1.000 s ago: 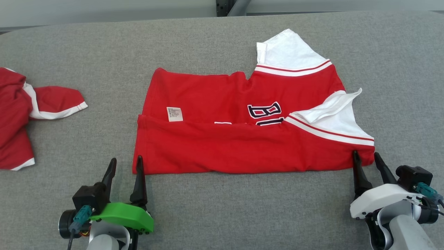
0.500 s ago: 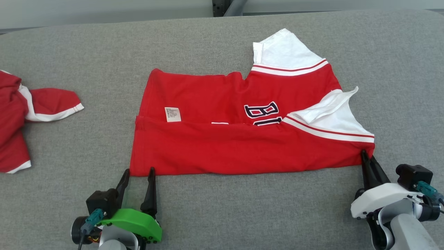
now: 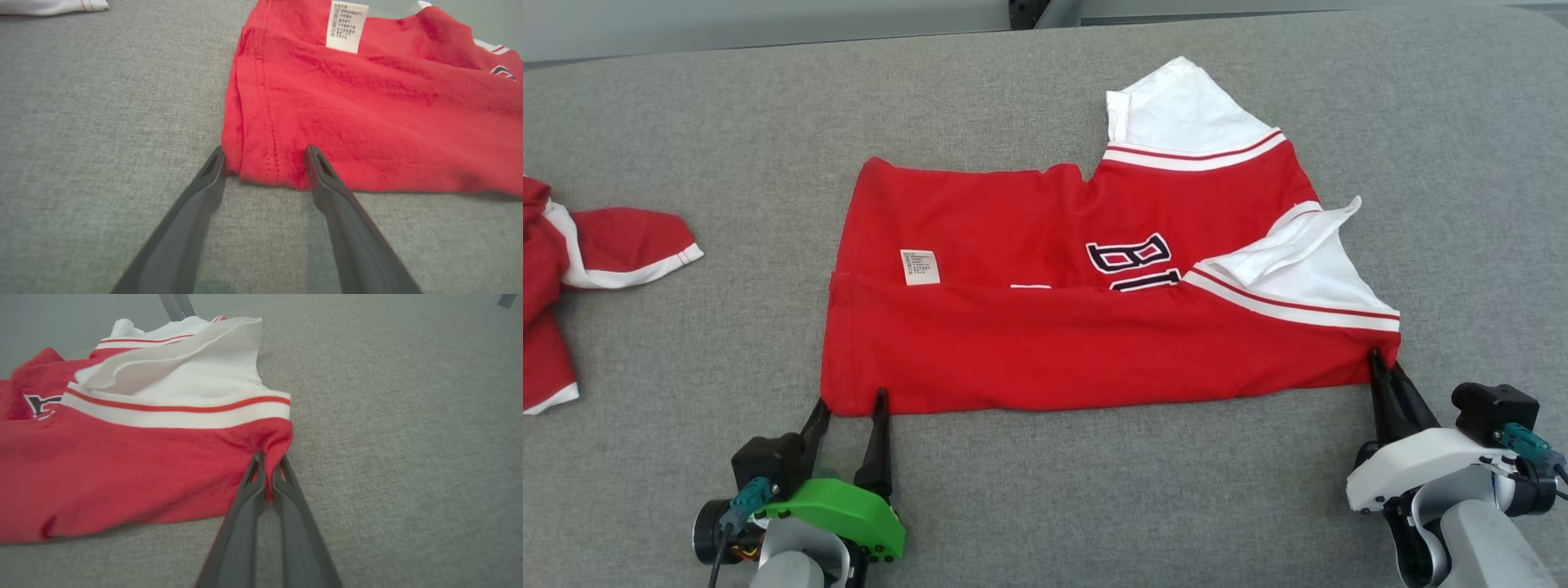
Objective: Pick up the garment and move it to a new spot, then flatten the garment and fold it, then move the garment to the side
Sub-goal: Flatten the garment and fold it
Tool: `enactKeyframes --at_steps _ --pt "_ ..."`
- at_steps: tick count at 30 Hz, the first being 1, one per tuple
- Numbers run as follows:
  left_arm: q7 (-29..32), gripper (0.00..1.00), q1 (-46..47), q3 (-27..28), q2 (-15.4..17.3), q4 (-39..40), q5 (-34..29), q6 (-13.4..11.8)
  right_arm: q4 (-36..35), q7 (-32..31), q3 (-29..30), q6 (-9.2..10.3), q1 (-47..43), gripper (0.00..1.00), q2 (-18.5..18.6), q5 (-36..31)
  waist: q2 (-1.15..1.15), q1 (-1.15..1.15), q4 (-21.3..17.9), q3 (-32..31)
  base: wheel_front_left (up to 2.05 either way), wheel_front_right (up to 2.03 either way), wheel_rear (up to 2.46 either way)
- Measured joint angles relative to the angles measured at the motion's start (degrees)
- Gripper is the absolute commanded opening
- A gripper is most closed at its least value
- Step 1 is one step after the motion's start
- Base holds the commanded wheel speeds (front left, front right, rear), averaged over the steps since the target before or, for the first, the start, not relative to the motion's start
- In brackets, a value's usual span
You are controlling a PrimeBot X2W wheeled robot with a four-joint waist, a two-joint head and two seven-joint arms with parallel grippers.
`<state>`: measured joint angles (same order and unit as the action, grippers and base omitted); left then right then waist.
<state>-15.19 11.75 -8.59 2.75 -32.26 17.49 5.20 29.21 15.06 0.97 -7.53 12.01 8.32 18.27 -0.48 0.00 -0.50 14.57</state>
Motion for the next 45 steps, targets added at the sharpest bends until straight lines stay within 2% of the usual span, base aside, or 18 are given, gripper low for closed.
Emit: enactKeyframes --at_steps 1,8,15,25,30,31,32,33,40,45 --pt "0.0 0.00 0.2 -0.1 0.0 -0.2 0.1 0.0 0.0 0.0 0.0 0.00 0.0 0.00 0.0 0.1 0.00 0.00 0.0 0.1 0.00 0.00 0.00" --pt "0.0 0.00 0.3 -0.8 0.0 -1.2 1.3 0.9 0.5 0.0 0.3 0.00 -0.1 0.00 -0.4 0.4 0.00 0.00 0.1 -1.0 0.00 0.00 0.00" --pt "0.0 0.00 -3.9 0.2 0.0 -0.5 0.9 1.7 1.4 0.0 0.4 0.00 -2.9 0.00 -0.5 0.9 0.00 0.00 0.4 -5.5 0.00 0.00 0.00" --pt "0.0 0.00 -11.2 2.2 -0.1 -1.4 -0.1 1.9 0.5 0.0 -1.7 -0.01 -11.7 0.00 0.3 2.9 0.00 0.00 0.8 -13.6 0.00 0.00 0.00" --pt "0.0 0.00 -14.9 1.8 -0.1 -1.7 -0.1 2.0 -0.3 0.0 -2.5 -0.01 -14.4 0.00 0.5 4.6 0.00 0.00 0.9 -15.6 0.00 0.00 0.00" --pt "0.0 0.12 -15.0 1.8 -0.1 -1.6 0.1 2.0 -0.3 0.0 -2.5 -0.01 -14.4 0.05 0.5 4.7 0.00 0.00 0.9 -15.4 0.00 0.00 0.00" --pt "0.0 0.81 -15.0 1.8 -0.1 -1.4 0.1 2.0 -0.3 0.0 -2.4 -0.01 -14.3 0.74 0.4 4.7 0.00 0.00 0.9 -15.2 0.00 0.00 0.00" --pt "0.0 1.00 -14.9 1.8 0.0 -1.0 0.2 2.0 -0.2 0.0 -2.2 -0.01 -14.2 1.00 0.4 4.7 0.00 0.00 0.9 -14.9 0.00 0.00 0.00" --pt "0.0 1.00 -9.0 3.0 0.0 4.8 -0.9 1.8 -4.0 0.0 1.5 0.00 -8.2 1.00 0.1 2.5 0.00 0.00 1.2 -11.0 0.00 0.00 0.00" --pt "0.1 1.00 -0.3 4.3 0.0 2.2 -3.5 1.8 -5.0 0.0 0.3 0.00 -1.8 1.00 0.0 1.1 0.00 0.00 1.3 -7.3 0.00 0.00 0.00"
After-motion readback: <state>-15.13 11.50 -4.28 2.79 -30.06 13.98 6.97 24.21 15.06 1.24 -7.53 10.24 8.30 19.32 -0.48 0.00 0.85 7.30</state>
